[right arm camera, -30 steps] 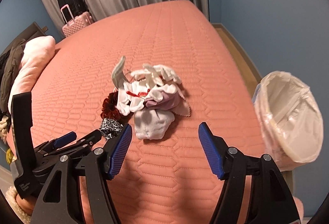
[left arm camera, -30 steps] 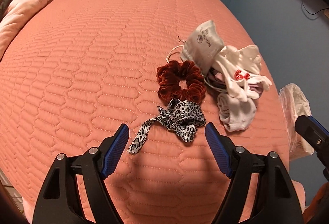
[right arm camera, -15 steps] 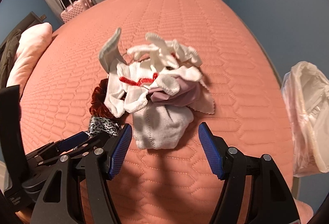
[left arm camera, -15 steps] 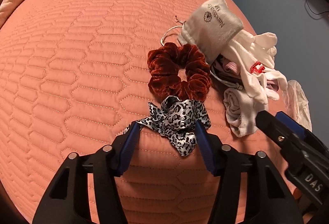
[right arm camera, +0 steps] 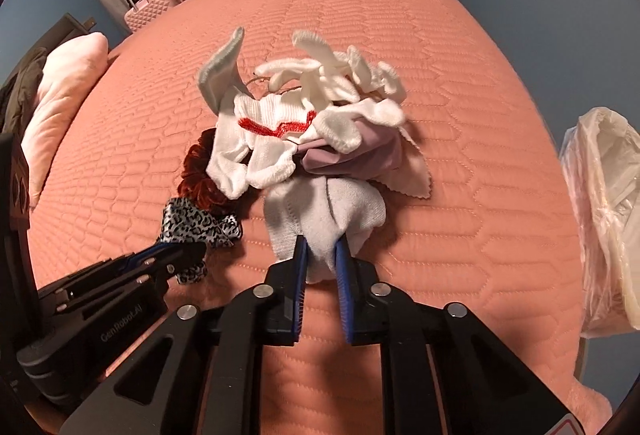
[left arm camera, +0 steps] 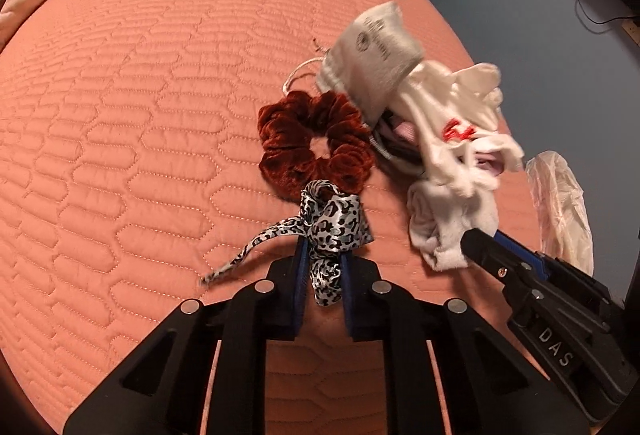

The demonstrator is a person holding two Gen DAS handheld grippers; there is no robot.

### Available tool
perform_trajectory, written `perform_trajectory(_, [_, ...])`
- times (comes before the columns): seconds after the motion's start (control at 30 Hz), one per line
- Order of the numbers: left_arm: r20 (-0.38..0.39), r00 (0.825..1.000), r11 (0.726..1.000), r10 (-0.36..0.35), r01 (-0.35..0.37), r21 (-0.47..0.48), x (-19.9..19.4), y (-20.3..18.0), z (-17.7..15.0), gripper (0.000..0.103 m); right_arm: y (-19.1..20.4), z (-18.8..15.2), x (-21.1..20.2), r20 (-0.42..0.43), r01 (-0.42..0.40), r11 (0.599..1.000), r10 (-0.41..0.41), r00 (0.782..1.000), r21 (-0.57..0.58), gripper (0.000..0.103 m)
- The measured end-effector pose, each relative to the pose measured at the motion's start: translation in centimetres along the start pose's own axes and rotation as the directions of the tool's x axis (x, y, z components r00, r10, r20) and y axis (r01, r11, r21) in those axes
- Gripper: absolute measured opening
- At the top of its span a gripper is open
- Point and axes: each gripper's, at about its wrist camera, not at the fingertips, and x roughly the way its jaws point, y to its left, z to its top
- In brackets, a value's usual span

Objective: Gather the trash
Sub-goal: 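Grasp the leopard-print scrunchie with the left tool while the right tool grasps a white sock, then carry the leopard scrunchie and white sock over the wastebasket with both tools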

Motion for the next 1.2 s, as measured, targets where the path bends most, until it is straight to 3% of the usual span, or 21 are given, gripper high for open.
perform_trajectory(0.37, [0.128, 0.991, 0.996, -0.045, 0.035, 0.078, -5.7, -4.4, 1.4, 0.014, -1.8, -0.2, -8.8, 0.149, -0.013, 1.000, 0.011, 0.989, 0.011, 0.011])
perform_trajectory(0.63, [0.224, 0.966, 0.979, -0.129, 0.088, 0.184, -10.4, -10.6, 2.4, 0.014, -4.6, 0.1, -16.7, 0.279, 0.001, 0.998, -0.017, 0.960, 0.057, 0.011])
perform_trajectory(0.87, [0.284, 0.932, 0.941, -0.223, 0.131, 0.312, -13.9, -16.9, 3.0, 0.014, -7.9, 0.5, -23.1, 0.387, 0.022, 0.995, -0.059, 0.920, 0.101, 0.011])
perform_trajectory(1.2, [0.291, 0.893, 0.870, -0.343, 0.185, 0.457, -16.4, -25.0, 3.0, 0.014, -13.5, 0.3, -29.5, 0.484, 0.082, 0.980, -0.161, 0.860, 0.181, 0.011])
